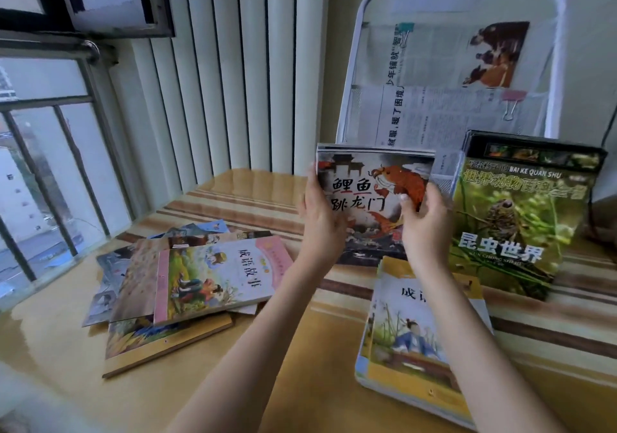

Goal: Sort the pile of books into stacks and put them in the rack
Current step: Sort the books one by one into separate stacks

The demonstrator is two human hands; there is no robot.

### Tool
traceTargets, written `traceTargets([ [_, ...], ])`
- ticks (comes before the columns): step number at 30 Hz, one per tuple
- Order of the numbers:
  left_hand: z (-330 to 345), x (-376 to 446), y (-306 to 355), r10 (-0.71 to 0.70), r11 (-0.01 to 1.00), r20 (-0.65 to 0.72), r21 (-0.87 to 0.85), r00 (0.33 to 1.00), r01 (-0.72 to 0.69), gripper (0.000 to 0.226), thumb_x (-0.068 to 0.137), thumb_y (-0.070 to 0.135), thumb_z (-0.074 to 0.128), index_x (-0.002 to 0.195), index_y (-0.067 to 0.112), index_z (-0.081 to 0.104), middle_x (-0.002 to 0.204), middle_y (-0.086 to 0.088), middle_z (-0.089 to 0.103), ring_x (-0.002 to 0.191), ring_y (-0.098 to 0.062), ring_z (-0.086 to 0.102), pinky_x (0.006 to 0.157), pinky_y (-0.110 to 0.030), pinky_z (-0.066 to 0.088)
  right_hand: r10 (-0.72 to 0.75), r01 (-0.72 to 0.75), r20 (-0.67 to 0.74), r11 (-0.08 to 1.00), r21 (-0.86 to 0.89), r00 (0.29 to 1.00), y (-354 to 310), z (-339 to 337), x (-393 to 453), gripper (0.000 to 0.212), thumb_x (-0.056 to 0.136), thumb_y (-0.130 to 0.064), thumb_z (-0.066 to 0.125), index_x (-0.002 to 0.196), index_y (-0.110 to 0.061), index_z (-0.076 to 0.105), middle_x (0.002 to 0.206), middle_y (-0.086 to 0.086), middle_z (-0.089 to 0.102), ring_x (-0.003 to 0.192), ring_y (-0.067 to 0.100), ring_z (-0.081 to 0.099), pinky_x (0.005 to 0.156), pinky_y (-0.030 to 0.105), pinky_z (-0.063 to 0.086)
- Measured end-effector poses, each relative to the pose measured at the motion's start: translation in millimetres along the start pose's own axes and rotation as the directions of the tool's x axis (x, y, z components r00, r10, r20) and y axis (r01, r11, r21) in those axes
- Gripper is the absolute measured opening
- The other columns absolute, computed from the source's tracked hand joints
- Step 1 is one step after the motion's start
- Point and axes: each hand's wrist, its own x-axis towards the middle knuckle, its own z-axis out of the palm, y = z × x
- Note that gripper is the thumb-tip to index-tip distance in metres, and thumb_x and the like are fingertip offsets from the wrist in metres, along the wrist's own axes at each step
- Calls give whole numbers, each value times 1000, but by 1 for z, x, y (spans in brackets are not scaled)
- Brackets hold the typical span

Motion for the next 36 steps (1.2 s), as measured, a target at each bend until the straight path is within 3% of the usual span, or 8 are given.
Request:
traceTargets([
  [5, 46, -11, -55, -101, 991, 104, 103, 990, 90, 92, 88, 1, 52, 141, 16, -21, 158, -18, -3, 146, -33, -1, 119, -40, 3, 213, -138, 310, 959, -246, 927, 47, 23, -10, 86, 93, -22, 57, 151, -28, -6, 118, 24, 59, 71, 24, 55, 50, 28, 37],
  [10, 44, -14, -51, -96, 993, 98, 71, 990, 90, 89, 89, -1, 51, 147, 11, -16, 157, -19, 3, 146, -31, 6, 119, -39, 9, 238, -109, 362, 933, -343, 901, 53, 21, -14, 104, 88, -2, 59, 146, -26, -24, 154, 15, 26, 77, 21, 56, 60, 27, 42],
  [15, 39, -26, -43, -56, 971, 71, 235, 996, 38, 80, 91, -3, 44, 148, 3, -12, 157, -18, -7, 147, -29, -5, 120, -38, 8, 108, -35, 219, 949, -314, 970, 26, 21, -26, 87, 89, 1, 55, 151, -13, -5, 157, 16, 13, 142, 33, 23, 106, 46, 39],
  [19, 11, -28, -26, 15, 936, -36, 352, 999, -2, 75, 89, -9, 38, 149, 1, -6, 158, -16, 1, 147, -26, -1, 120, -32, 2, -267, 260, 8, 931, -257, 964, -2, 17, -37, 40, 82, 5, 54, 119, -8, 55, 105, 15, 65, 94, 34, 60, 74, 41, 51],
  [23, -59, -17, -41, -142, 781, -93, 602, 985, 169, 62, 93, 7, 36, 149, 2, 11, 156, -14, 20, 145, -28, 11, 120, -41, 6, -202, 246, 307, 963, -112, 930, -34, 16, -52, 19, 86, -2, 51, 86, -14, 65, 68, -5, 60, 51, 6, 45, 48, 20, 30],
  [26, -117, -14, -75, -462, 564, -79, 742, 883, 362, 57, 97, 33, 36, 144, 3, 26, 150, -15, 32, 142, -32, 19, 116, -55, 12, -11, -24, 644, 999, 46, 765, -71, 14, -82, 18, 89, -10, 46, 80, -10, 62, 61, 4, 61, 45, 18, 56, 42, 29, 44],
  [31, -158, -25, -100, -515, 480, 6, 831, 857, 282, 63, 89, 51, 44, 133, 6, 45, 141, -17, 41, 132, -34, 34, 110, -50, 26, 306, -613, 937, 777, -143, 170, -107, 16, -139, 11, 95, -12, 41, 103, -8, 47, 76, 15, 56, 40, 20, 61, 35, 23, 47],
  [36, -166, -29, -81, -464, 464, 7, 853, 886, 237, 62, 86, 63, 45, 113, 8, 58, 122, -15, 57, 110, -33, 54, 86, -39, 43, 419, -848, 894, 521, -94, 158, -107, 25, -150, 8, 96, -16, 47, 100, -10, 50, 83, 18, 62, 60, 26, 66, 49, 30, 57],
])
